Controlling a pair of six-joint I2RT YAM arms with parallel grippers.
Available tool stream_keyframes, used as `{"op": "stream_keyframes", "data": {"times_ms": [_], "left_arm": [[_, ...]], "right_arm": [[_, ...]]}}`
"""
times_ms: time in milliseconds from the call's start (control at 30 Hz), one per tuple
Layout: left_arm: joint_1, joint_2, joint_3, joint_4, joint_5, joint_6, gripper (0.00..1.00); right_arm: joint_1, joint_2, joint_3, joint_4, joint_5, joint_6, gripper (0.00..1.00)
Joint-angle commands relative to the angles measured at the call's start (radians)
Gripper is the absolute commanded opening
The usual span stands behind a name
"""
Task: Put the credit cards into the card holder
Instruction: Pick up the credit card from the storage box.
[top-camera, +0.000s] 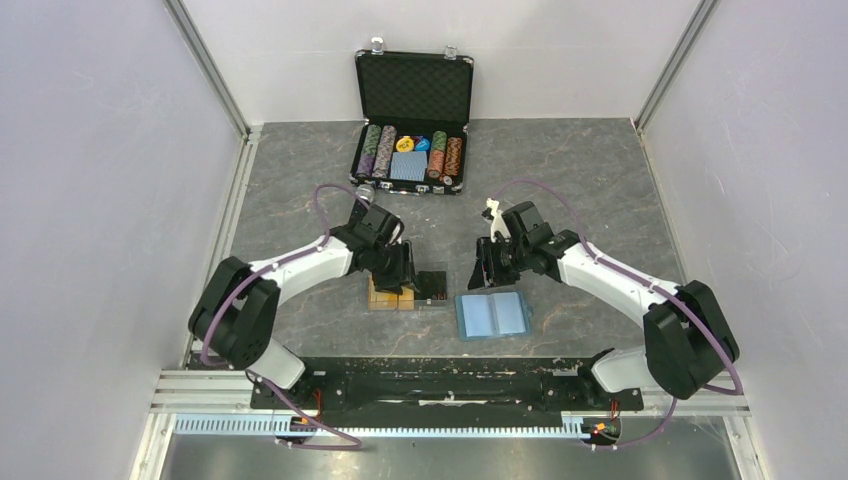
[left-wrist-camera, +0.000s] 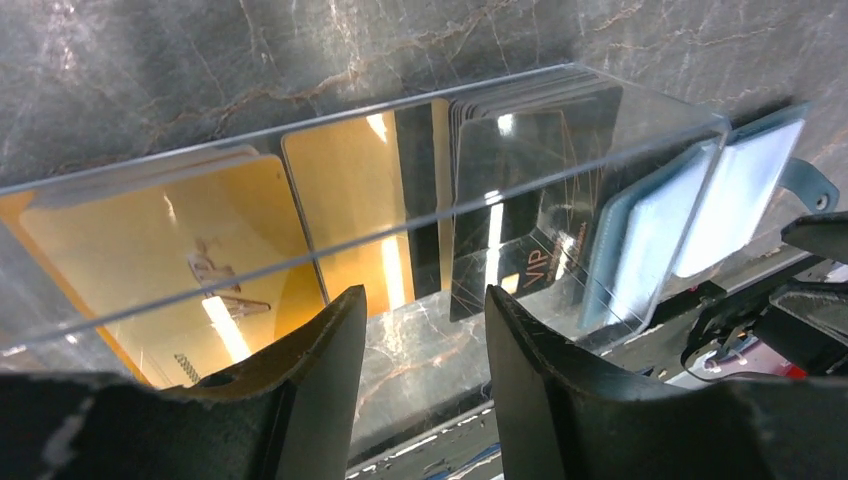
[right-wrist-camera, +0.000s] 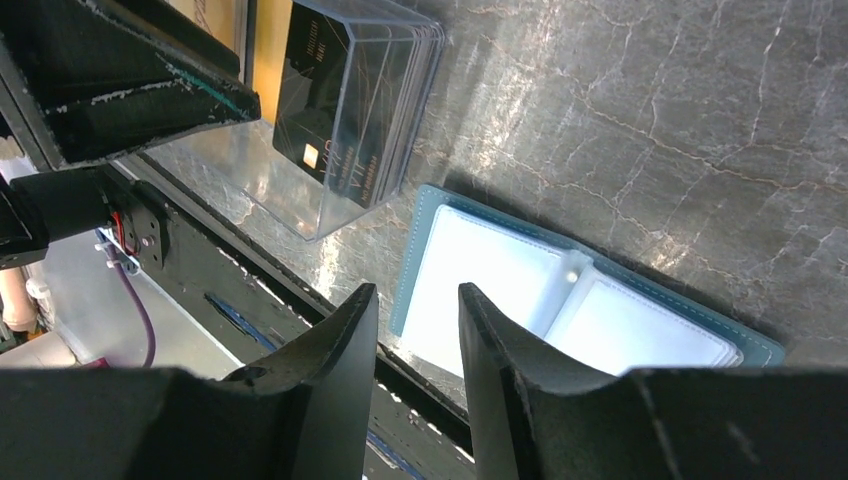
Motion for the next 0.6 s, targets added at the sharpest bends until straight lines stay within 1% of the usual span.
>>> {"op": "stream_keyframes", "data": {"times_ms": [0,133,267,400,567], "left_arm": [[-0.003,0.053,0.066,0.031,0.034,0.052,0.54],[-0.009,0.100,0.083,0.052,0.056,0.048,0.52],[-0.026,0.135,0.087,0.068,0.066,0.041,0.47],[-0.032,0.145,0.079,0.063,0.046,0.036,0.37],[-0.034,0.127,0.075,0.061,0.042,0.034,0.20]], "right_arm": [[0.004,-0.030,-0.018,0.021,0.005,0.005,0.38],[0.004,-0.033,-0.023,0.017,0.006,0.002,0.38],[0.004,-0.030,-0.020,0.008,0.014,-0.005,0.38],[0.005,-0.030,-0.014,0.004,0.017,-0.006,0.39],[0.005,-0.027,-0.011,0.001,0.018,-0.010,0.39]]}}
